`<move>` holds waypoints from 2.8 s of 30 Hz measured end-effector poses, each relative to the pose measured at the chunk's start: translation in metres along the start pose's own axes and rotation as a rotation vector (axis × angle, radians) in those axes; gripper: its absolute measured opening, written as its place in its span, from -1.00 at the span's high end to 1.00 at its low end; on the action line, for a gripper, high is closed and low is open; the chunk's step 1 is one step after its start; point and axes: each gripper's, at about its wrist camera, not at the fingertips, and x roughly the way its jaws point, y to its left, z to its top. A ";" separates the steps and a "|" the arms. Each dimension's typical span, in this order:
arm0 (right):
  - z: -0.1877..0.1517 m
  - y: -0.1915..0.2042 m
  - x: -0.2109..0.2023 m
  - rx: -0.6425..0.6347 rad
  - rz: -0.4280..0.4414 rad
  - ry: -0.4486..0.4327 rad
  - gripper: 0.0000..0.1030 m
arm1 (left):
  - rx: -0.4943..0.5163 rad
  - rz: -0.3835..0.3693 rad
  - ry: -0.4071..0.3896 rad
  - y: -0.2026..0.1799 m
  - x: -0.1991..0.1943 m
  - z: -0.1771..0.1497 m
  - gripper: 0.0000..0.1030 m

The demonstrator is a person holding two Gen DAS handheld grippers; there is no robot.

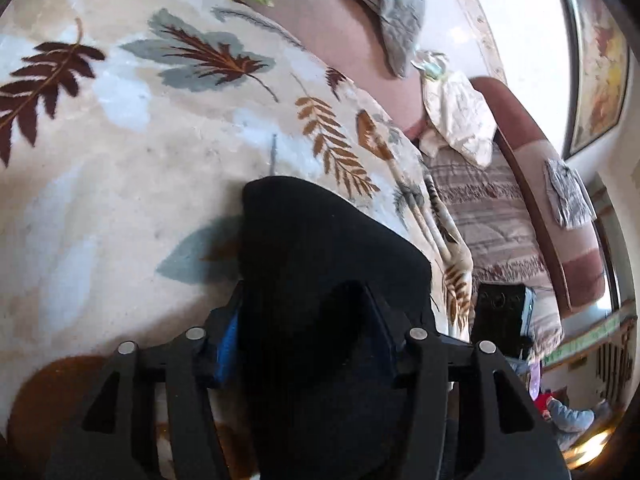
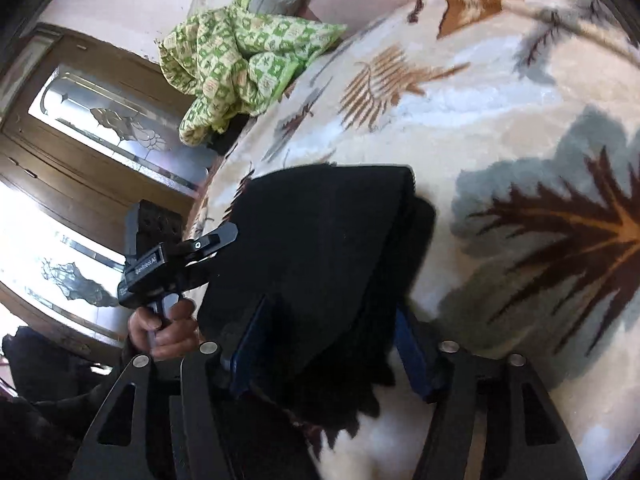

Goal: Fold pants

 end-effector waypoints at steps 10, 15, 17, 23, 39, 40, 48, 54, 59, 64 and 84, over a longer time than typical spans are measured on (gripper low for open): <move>0.016 0.005 -0.066 -0.028 -0.016 -0.187 0.39 | 0.172 0.060 -0.059 -0.070 0.009 0.018 0.53; 0.049 -0.033 -0.082 0.036 -0.041 -0.206 0.33 | 0.161 0.077 -0.009 -0.085 0.062 0.051 0.51; 0.057 -0.055 -0.069 0.078 -0.107 -0.170 0.29 | 0.182 0.146 0.035 -0.079 0.090 0.054 0.37; 0.059 -0.055 -0.071 0.090 -0.158 -0.175 0.14 | 0.255 0.230 -0.027 -0.076 0.091 0.045 -0.23; 0.031 0.053 -0.028 -0.503 -0.774 -0.231 0.13 | 0.376 0.450 -0.198 -0.084 0.094 0.024 -0.68; 0.029 0.047 -0.018 -0.491 -0.787 -0.174 0.14 | 0.377 0.450 -0.198 -0.085 0.094 0.024 -0.69; 0.035 0.013 -0.032 -0.299 -0.717 -0.166 -0.41 | 0.370 0.445 -0.197 -0.083 0.095 0.023 -0.72; 0.022 0.049 -0.043 -0.498 -0.851 -0.258 -0.40 | 0.363 0.434 -0.196 -0.081 0.094 0.023 -0.72; 0.015 0.054 -0.090 -0.432 -0.843 -0.464 -0.41 | 0.339 0.405 -0.190 -0.076 0.093 0.026 -0.76; 0.019 0.037 -0.099 -0.291 -0.656 -0.367 0.67 | 0.332 0.384 -0.189 -0.075 0.092 0.026 -0.79; 0.016 0.022 -0.042 -0.288 -0.607 -0.131 0.94 | 0.540 0.223 -0.031 -0.099 0.084 -0.018 -0.56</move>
